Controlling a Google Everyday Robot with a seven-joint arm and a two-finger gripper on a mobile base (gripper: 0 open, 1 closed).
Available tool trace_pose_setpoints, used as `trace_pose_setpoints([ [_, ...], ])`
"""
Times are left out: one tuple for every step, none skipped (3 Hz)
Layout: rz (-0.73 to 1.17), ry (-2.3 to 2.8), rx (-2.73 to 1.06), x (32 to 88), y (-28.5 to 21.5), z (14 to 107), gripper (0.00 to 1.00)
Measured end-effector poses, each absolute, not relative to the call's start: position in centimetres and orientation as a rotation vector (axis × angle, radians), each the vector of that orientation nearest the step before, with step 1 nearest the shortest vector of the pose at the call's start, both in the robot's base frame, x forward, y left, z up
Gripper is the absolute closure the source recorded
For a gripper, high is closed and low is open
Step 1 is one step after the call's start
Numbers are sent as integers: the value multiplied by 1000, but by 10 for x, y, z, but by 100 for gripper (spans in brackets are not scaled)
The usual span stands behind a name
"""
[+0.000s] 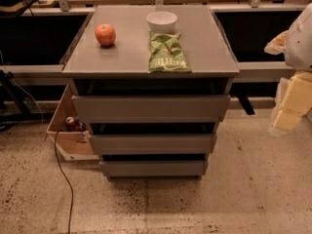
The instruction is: Open bottom drawer
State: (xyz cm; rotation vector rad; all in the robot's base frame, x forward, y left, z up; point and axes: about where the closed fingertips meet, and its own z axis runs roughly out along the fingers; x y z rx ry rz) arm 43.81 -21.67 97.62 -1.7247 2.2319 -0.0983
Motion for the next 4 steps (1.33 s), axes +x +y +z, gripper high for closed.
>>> trace_pose_setpoints([
  [-98, 2232, -1725, 438, -217, 976, 0],
  [-54, 2185, -1752, 452, -206, 927, 0],
  [13, 2144, -1790, 469, -195, 861, 0],
  [88, 2105, -1841, 482, -179, 794, 0],
])
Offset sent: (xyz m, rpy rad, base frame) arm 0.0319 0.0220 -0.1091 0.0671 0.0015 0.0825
